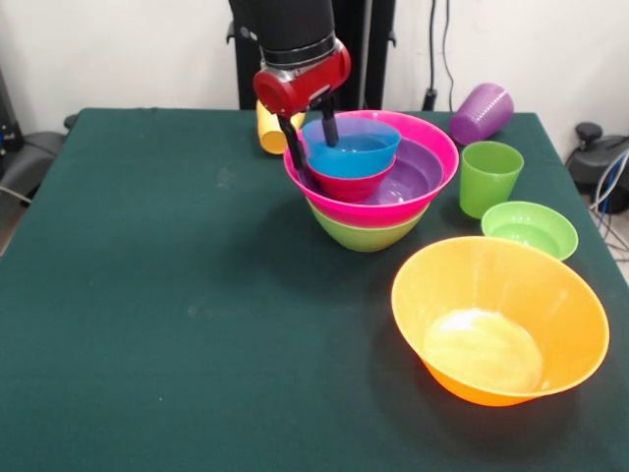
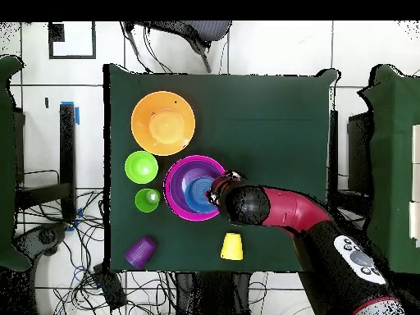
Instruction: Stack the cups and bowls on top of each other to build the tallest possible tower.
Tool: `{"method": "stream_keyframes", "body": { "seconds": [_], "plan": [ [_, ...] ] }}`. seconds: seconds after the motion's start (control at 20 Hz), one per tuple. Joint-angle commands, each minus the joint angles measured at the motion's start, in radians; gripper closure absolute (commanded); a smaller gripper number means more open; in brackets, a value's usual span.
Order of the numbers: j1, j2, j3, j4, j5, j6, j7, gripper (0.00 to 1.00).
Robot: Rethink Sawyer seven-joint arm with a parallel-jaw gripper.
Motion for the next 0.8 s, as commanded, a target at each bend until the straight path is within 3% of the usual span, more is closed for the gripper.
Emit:
{"method": "stream_keyframes", "body": {
  "seconds": [0.05, 0.45, 0.6, 0.8],
  "plan": [
    [-0.021, -0.039, 0.027, -0.024, 0.045, 0.128, 0.138, 0.0],
    [-0.123, -0.12, 0.107, -0.031, 0.113, 0.307, 0.044, 0.0],
    [-0.139, -0.111, 0.111, -0.045, 0.096, 0.316, 0.028, 0.0],
    [-0.17, -0.056, 0.091, -0.079, 0.015, 0.293, -0.018, 0.0]
  ]
}}
